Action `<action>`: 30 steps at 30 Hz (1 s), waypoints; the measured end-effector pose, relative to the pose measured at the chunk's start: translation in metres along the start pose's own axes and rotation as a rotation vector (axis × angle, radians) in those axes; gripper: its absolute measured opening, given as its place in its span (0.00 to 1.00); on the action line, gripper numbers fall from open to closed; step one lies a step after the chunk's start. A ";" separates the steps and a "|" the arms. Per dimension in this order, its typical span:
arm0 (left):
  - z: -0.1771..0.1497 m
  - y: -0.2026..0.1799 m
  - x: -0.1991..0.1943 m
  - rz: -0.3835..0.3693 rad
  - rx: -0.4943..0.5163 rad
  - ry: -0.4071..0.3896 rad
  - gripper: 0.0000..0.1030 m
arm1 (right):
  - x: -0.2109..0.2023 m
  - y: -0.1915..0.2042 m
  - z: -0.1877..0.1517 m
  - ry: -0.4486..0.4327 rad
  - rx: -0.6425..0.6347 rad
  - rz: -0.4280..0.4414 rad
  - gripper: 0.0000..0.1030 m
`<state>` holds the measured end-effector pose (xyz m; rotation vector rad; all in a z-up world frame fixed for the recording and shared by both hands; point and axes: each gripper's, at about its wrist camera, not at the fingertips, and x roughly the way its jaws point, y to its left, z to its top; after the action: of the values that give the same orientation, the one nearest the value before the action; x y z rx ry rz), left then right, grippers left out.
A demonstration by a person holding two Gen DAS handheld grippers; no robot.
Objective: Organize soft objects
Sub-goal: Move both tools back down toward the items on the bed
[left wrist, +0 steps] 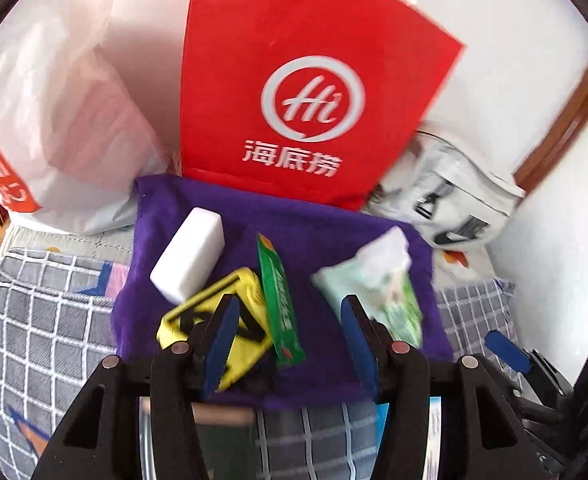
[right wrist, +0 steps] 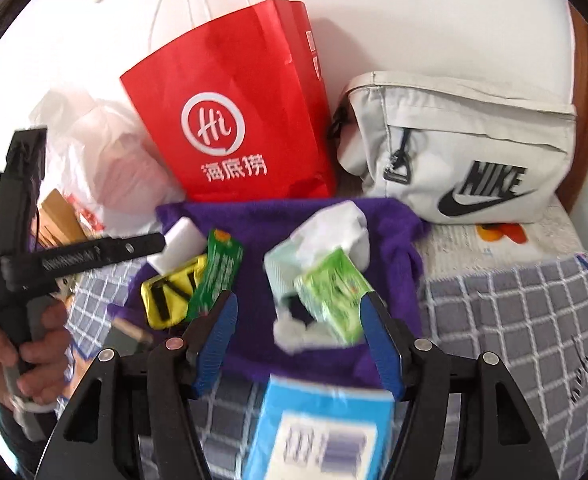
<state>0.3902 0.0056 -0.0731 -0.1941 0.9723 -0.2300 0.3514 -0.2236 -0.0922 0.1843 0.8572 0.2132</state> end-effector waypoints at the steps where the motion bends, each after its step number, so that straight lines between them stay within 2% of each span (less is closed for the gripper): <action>1: -0.006 -0.003 -0.009 0.013 0.013 -0.012 0.49 | -0.006 0.000 -0.005 0.003 0.000 -0.003 0.62; 6: -0.040 -0.013 -0.050 0.031 0.058 -0.030 0.49 | -0.044 0.008 -0.037 0.002 0.002 0.008 0.62; 10: -0.074 -0.015 -0.070 0.041 0.096 -0.015 0.49 | -0.070 0.015 -0.063 -0.005 0.001 0.014 0.62; 16: -0.119 -0.002 -0.094 0.051 0.076 -0.007 0.49 | -0.099 0.027 -0.116 0.015 -0.019 0.025 0.62; 19: -0.137 0.008 -0.100 0.056 0.051 -0.001 0.49 | -0.101 0.029 -0.144 0.056 -0.016 0.041 0.62; 25: -0.167 0.029 -0.099 0.040 0.012 0.036 0.49 | -0.078 0.030 -0.198 0.166 0.039 0.094 0.62; 30: -0.187 0.046 -0.094 0.042 -0.004 0.061 0.49 | -0.058 0.043 -0.216 0.177 0.003 0.086 0.70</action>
<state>0.1887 0.0645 -0.1136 -0.1707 1.0364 -0.1961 0.1448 -0.1810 -0.1773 0.2077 1.0262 0.3118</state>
